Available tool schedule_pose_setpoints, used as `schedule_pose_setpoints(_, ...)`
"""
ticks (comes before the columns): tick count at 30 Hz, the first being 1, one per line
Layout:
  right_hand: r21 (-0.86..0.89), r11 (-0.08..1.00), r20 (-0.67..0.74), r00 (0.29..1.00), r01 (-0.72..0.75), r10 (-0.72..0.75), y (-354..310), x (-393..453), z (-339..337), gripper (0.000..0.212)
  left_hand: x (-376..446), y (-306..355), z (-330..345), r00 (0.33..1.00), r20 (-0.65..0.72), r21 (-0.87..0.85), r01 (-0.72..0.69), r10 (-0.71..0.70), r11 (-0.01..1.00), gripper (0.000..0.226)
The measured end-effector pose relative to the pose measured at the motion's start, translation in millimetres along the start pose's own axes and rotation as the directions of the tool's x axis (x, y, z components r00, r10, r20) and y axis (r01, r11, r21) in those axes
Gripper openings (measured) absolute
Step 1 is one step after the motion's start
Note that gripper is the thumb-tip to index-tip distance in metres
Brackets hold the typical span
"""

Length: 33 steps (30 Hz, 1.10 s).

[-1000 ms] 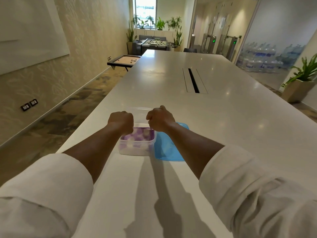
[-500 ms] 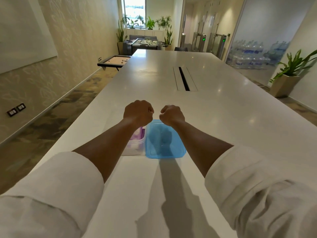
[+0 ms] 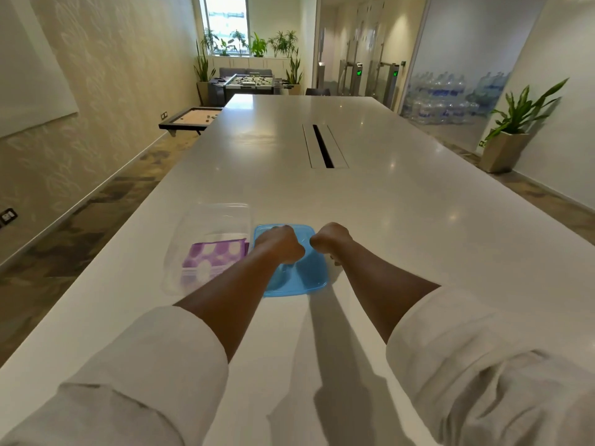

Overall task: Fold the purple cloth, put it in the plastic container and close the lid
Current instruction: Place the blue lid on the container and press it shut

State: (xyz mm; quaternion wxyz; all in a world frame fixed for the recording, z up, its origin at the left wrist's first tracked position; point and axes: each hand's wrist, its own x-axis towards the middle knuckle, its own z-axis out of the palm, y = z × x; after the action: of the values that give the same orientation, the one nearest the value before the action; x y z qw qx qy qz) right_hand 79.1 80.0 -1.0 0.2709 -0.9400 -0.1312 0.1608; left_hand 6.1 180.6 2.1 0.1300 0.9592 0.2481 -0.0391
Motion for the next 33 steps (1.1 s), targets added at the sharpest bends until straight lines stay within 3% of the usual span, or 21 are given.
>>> schedule_pose_setpoints(8,0.346,0.908,0.240,0.958,-0.236,0.158,5.8,-3.4,1.4,0.003,-2.3,10.6,15.5,0.994,0.100,-0.064,0.052,-0.045,0.997,0.042)
schedule_pose_setpoints(14,0.565,0.744,0.278,0.931,-0.357,0.236,3.1,-5.4,-11.0,0.008,-0.6,20.0,14.9,1.000,0.019,-0.180,0.000,0.003,0.984,0.069)
schedule_pose_setpoints(17,0.674,0.659,0.298,0.939,-0.335,0.173,-4.4,-7.3,-19.0,0.014,-0.2,25.6,1.3,1.000,-0.020,-0.264,0.015,-0.021,0.964,0.073)
schedule_pose_setpoints(21,0.798,0.525,0.303,0.950,-0.296,0.075,-18.3,-9.1,-26.6,0.027,2.6,29.3,-19.1,0.994,0.031,-0.519,0.104,-0.103,0.849,0.066)
schedule_pose_setpoints(24,0.850,0.450,0.295,0.955,-0.274,0.025,-29.8,-8.6,-28.7,0.033,5.1,26.7,-34.1,0.992,0.048,-0.653,0.117,-0.113,0.748,0.049)
schedule_pose_setpoints(29,0.845,0.492,0.280,0.957,-0.209,-0.075,-49.0,-10.7,-29.0,0.029,4.8,6.6,-50.3,0.990,0.007,-0.787,0.094,-0.144,0.610,0.023)
schedule_pose_setpoints(33,0.794,0.598,0.155,0.987,-0.105,-0.032,-59.7,-12.6,-21.6,0.023,5.6,-16.8,-61.2,0.988,0.025,-0.892,0.091,-0.152,0.444,0.025)
